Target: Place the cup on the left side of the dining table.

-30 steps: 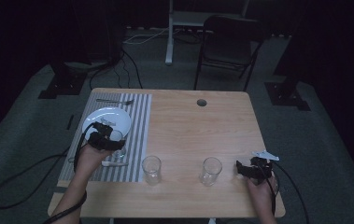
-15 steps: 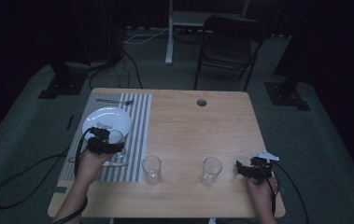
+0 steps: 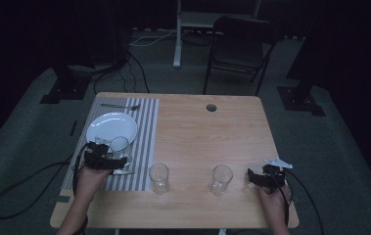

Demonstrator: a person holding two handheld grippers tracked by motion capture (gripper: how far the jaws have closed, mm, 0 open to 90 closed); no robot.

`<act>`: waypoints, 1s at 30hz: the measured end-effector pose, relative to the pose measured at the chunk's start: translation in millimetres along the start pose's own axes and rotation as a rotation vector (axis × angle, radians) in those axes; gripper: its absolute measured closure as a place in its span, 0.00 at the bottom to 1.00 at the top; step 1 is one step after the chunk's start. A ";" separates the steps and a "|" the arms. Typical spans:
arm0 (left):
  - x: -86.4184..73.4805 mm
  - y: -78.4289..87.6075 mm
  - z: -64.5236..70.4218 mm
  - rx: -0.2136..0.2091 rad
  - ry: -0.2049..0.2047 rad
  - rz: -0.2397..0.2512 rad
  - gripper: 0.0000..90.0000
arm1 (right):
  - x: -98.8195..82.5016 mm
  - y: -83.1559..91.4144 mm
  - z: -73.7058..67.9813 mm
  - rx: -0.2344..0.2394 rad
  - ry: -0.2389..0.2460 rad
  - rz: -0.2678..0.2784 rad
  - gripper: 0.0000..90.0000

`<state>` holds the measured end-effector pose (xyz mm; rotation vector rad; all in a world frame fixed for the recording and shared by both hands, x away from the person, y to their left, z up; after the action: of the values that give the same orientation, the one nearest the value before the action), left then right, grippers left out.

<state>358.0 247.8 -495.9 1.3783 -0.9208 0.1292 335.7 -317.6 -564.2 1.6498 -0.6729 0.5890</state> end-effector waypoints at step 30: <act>-100.0 28.4 -19.8 0.209 0.043 0.202 0.01 | 0.0 0.1 -0.1 0.000 -0.002 -0.001 0.14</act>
<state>285.2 314.4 -534.2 1.4650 -1.0313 0.4168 335.7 -317.4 -564.1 1.6507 -0.6733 0.5873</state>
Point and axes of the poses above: each handheld gripper's, and its own axes: y roughly backward along the jaws, x roughly out of its top, z roughly to its right, the point moved 2 cm from there along -y, roughly forward along the jaws, and after that the axes turned 13 degrees about -y, right-handed, at the moved point
